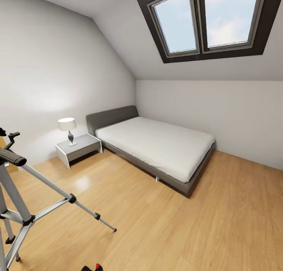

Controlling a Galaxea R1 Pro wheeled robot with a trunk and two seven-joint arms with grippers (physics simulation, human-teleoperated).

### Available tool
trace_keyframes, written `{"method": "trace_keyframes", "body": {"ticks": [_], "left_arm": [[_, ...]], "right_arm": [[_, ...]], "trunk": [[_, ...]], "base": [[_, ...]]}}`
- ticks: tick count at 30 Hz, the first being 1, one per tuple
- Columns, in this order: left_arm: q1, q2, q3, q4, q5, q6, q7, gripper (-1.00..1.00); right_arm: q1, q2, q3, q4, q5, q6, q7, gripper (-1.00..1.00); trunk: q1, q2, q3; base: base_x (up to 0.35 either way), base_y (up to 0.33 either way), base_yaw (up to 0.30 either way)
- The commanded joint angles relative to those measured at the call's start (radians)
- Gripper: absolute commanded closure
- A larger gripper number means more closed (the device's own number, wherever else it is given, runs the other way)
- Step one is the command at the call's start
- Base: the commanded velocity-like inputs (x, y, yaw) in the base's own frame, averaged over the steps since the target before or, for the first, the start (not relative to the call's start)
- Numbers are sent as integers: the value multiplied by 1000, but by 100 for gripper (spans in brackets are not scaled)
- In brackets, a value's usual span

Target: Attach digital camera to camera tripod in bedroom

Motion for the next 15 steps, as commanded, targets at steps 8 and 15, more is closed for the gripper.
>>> {"method": "trace_keyframes", "body": {"ticks": [8, 15], "left_arm": [[0, 0, 0, 0, 7, -2, 1, -100], [0, 0, 0, 0, 7, -2, 1, -100]], "right_arm": [[0, 2, 1, 0, 0, -1, 0, -100], [0, 2, 1, 0, 2, -2, 0, -100]], "trunk": [[0, 0, -1], [0, 0, -1]], "base": [[-7, 0, 0], [-1, 0, 106]]}}
